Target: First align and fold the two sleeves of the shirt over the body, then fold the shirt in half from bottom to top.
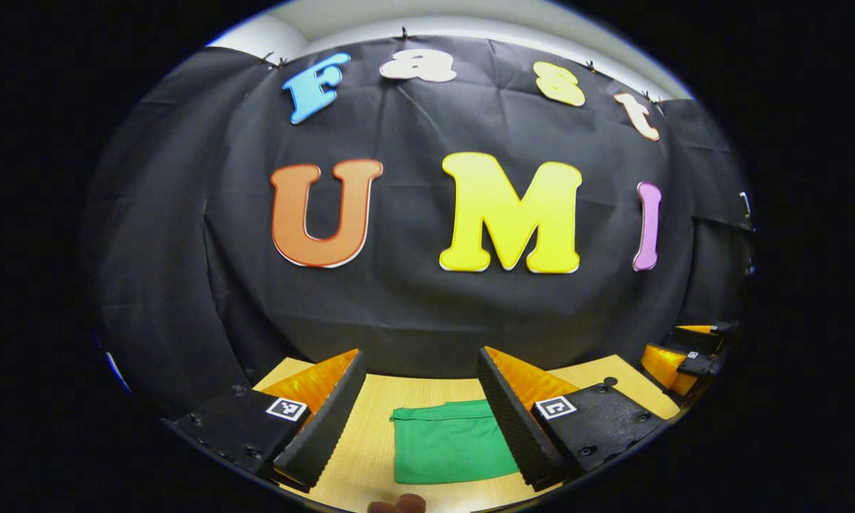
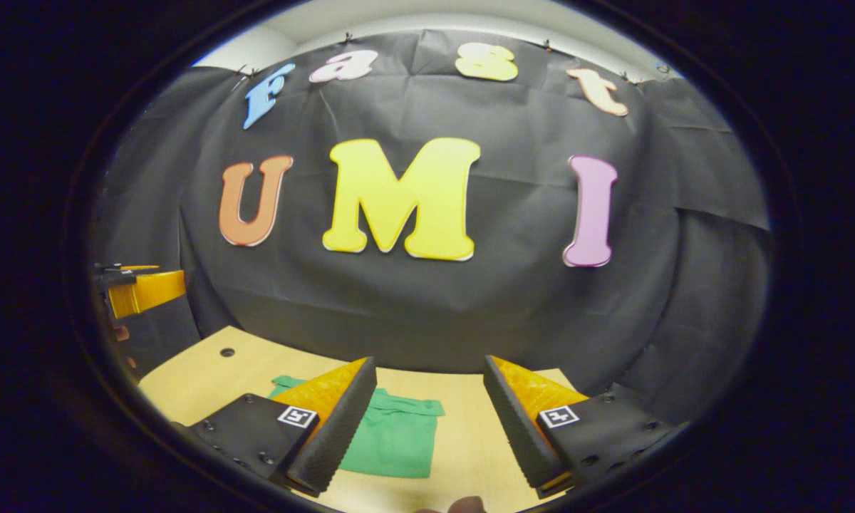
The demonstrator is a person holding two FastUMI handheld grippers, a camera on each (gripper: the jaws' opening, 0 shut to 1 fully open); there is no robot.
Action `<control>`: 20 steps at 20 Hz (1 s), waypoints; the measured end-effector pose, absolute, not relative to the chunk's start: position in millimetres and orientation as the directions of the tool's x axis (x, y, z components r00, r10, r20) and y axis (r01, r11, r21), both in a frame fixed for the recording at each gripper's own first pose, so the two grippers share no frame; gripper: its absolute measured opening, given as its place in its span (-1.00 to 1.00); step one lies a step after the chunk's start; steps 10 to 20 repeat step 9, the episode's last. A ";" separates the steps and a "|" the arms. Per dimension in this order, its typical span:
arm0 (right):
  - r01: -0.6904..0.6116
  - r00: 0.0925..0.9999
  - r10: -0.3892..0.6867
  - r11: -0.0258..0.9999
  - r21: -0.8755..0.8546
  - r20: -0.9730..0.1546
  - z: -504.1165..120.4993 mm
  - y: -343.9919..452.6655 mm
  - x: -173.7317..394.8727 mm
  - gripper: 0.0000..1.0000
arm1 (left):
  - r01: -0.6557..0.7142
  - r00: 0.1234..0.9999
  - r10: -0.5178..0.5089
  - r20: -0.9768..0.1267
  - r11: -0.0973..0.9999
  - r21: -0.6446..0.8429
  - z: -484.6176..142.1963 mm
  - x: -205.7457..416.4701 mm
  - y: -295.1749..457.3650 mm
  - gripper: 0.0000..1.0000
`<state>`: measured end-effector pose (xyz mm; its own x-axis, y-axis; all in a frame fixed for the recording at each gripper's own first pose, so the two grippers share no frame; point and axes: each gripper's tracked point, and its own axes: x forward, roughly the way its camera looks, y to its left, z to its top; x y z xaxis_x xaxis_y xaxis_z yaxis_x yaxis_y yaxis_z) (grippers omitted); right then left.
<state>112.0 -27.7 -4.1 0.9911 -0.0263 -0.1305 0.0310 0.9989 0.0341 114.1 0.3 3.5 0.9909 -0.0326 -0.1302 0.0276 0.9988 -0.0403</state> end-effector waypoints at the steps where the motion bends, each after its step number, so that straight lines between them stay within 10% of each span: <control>1: 0.037 0.992 -0.032 0.998 0.046 -0.119 1.3 -26.3 91.1 0.93 | 0.020 0.994 -0.024 -0.108 0.999 -0.037 13.4 92.0 0.2 1.00; 9: 0.060 0.998 -0.061 0.995 0.085 0.003 37.2 -16.6 -37.2 0.93 | 0.023 1.000 -0.024 0.014 0.999 0.042 44.2 -25.6 -10.4 0.86; 20: 0.060 0.998 -0.061 0.995 0.085 0.003 37.2 -16.6 -37.2 0.93 | 0.023 1.000 -0.024 0.014 0.999 0.042 44.2 -25.6 -10.4 0.86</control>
